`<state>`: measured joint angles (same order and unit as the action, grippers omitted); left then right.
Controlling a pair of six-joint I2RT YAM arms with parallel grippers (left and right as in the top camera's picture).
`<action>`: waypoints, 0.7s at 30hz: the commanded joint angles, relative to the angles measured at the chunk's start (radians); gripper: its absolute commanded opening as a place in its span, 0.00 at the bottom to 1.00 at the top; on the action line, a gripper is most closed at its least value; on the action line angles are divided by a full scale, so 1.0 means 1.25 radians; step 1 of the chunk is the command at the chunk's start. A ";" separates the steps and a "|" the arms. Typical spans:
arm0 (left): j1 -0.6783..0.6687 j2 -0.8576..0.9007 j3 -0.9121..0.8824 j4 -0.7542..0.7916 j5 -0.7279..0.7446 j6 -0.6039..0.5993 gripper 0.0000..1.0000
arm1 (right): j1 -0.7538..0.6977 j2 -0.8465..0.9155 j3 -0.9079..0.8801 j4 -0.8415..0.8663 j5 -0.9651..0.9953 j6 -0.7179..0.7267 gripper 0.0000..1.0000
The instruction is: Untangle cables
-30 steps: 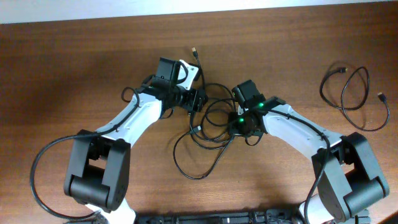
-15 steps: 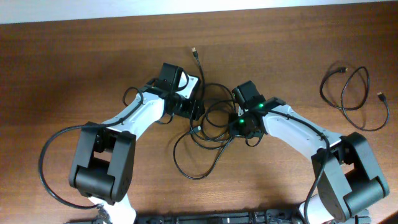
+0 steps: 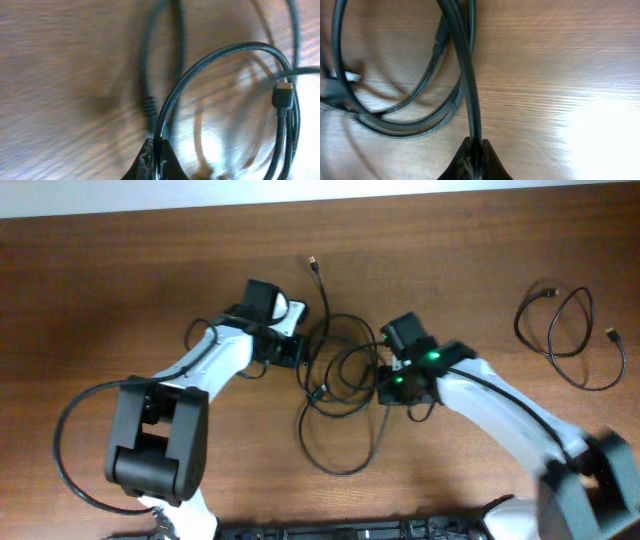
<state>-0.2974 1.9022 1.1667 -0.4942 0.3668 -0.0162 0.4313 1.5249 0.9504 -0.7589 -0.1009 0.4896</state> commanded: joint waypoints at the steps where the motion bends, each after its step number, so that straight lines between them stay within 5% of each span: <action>1: 0.076 -0.009 -0.004 -0.022 0.003 0.004 0.00 | -0.050 -0.182 0.097 -0.053 0.155 -0.033 0.04; 10: 0.240 -0.026 -0.004 -0.076 0.003 0.004 0.00 | -0.422 -0.481 0.178 0.165 0.237 -0.046 0.04; 13: 0.284 -0.026 -0.004 -0.082 0.003 -0.003 0.00 | -0.583 -0.453 0.178 0.191 0.237 -0.057 0.04; 21: 0.323 -0.026 -0.004 -0.091 0.003 -0.042 0.00 | -0.744 -0.211 0.178 0.161 0.216 -0.096 0.04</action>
<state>0.0998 1.8980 1.1667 -0.6060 0.3664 -0.0540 -0.4664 1.2316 1.1618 -0.5568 0.1646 0.3840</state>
